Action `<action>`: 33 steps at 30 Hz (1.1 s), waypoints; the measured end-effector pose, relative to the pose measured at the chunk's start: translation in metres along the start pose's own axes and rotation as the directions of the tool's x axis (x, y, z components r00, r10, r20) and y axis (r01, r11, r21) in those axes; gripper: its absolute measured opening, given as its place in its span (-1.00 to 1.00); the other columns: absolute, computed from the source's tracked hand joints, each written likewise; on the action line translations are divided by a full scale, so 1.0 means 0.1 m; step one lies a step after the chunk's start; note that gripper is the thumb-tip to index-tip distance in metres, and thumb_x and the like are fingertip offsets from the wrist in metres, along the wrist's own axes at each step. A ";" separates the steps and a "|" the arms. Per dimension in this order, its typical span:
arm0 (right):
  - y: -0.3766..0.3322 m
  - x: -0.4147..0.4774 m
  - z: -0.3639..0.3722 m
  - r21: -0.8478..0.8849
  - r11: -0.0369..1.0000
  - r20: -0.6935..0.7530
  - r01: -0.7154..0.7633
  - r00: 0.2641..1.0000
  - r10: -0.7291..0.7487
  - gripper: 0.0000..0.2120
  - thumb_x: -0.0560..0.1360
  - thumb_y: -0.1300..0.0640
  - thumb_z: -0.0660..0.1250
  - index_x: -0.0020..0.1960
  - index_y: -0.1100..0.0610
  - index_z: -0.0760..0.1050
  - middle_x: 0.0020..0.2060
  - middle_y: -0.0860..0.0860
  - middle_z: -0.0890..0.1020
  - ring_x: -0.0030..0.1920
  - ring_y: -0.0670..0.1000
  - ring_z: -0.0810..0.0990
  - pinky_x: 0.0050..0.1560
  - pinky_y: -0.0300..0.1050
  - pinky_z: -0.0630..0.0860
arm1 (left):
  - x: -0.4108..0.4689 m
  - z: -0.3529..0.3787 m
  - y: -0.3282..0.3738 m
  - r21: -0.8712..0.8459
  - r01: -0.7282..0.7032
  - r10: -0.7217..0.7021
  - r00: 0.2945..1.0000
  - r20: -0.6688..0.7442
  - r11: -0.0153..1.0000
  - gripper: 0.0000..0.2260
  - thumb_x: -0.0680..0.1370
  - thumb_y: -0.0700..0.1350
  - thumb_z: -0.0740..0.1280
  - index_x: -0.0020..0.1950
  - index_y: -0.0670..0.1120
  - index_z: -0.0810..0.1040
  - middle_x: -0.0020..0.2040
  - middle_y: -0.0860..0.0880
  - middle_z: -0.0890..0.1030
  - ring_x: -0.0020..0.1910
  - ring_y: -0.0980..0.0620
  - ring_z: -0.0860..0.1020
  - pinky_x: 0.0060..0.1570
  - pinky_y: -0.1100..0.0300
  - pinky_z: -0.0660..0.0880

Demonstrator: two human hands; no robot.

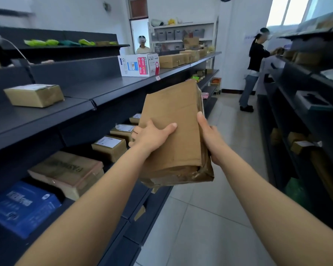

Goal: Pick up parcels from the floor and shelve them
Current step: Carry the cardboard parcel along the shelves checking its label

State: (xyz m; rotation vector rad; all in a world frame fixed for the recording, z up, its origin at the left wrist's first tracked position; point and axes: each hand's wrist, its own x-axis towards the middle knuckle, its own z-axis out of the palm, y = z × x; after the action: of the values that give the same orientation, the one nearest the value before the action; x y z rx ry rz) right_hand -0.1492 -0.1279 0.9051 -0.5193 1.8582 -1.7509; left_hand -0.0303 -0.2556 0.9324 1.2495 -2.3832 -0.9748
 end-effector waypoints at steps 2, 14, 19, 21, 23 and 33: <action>0.00 0.00 0.02 0.000 1.000 0.022 -0.002 1.000 0.002 0.15 0.10 -0.59 0.30 0.46 0.11 0.26 0.26 0.12 0.54 0.16 0.16 0.59 0.21 0.16 0.54 | -0.01 -0.04 -0.05 -0.012 0.015 -0.015 1.000 0.011 1.000 -0.07 0.33 0.53 0.18 0.54 0.02 0.13 0.54 -0.25 0.11 0.50 -0.30 0.10 0.40 -0.25 0.14; -0.04 -0.08 -0.04 0.315 0.939 0.259 -0.140 0.964 0.056 -0.49 0.37 -0.20 0.46 0.18 0.11 0.58 -0.09 0.16 0.75 -0.14 0.14 0.74 -0.22 0.00 0.65 | -0.13 -0.11 -0.12 -0.411 0.047 0.068 0.963 0.261 0.910 0.00 0.24 0.57 0.19 0.57 0.10 0.10 0.54 -0.05 0.26 0.46 -0.17 0.32 0.44 -0.18 0.24; 0.09 -0.08 0.06 0.293 0.947 0.240 -0.131 0.969 0.060 -0.67 0.48 -0.06 0.42 0.10 0.16 0.59 -0.21 0.11 0.76 -0.24 0.07 0.74 -0.31 -0.09 0.64 | -0.17 -0.03 -0.09 -0.483 -0.004 0.164 0.943 0.290 0.876 -0.18 0.39 0.46 0.22 0.48 -0.04 0.31 0.34 -0.11 0.53 0.25 -0.14 0.54 0.34 -0.13 0.41; 0.16 -0.06 0.07 0.291 0.947 0.224 -0.133 0.972 0.068 -0.66 0.48 -0.09 0.40 0.12 0.13 0.59 -0.15 0.11 0.75 -0.19 0.09 0.74 -0.25 -0.05 0.65 | -0.18 -0.01 -0.09 -0.476 -0.012 0.153 0.954 0.258 0.879 -0.33 0.45 0.35 0.26 0.40 -0.07 0.40 0.27 -0.09 0.57 0.20 -0.12 0.56 0.31 -0.11 0.43; 0.18 -0.04 0.06 0.289 0.948 0.163 -0.137 0.982 0.092 -0.67 0.51 -0.13 0.33 0.11 0.09 0.59 -0.17 0.09 0.76 -0.20 0.07 0.74 -0.24 -0.06 0.64 | -0.19 0.02 -0.10 -0.491 -0.031 0.154 0.965 0.213 0.871 -0.53 0.51 0.23 0.26 0.27 -0.05 0.48 0.17 -0.08 0.60 0.12 -0.09 0.56 0.19 -0.07 0.48; 0.14 0.06 0.06 0.188 0.982 0.132 -0.007 0.991 -0.019 -0.63 0.52 -0.25 0.26 0.02 -0.01 0.65 -0.11 0.04 0.75 -0.12 0.01 0.74 -0.14 -0.07 0.65 | -0.15 0.15 0.00 -0.626 -0.053 0.128 0.989 0.075 0.778 -0.67 0.59 -0.02 0.13 0.27 -0.16 0.40 -0.07 -0.03 0.54 -0.12 0.03 0.54 -0.31 0.14 0.41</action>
State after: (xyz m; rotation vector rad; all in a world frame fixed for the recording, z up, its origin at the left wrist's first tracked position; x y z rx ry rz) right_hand -0.1491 -0.1356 0.8903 -0.5537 1.5824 -1.8262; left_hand -0.0292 -0.2372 0.9226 0.8258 -1.8943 -1.6591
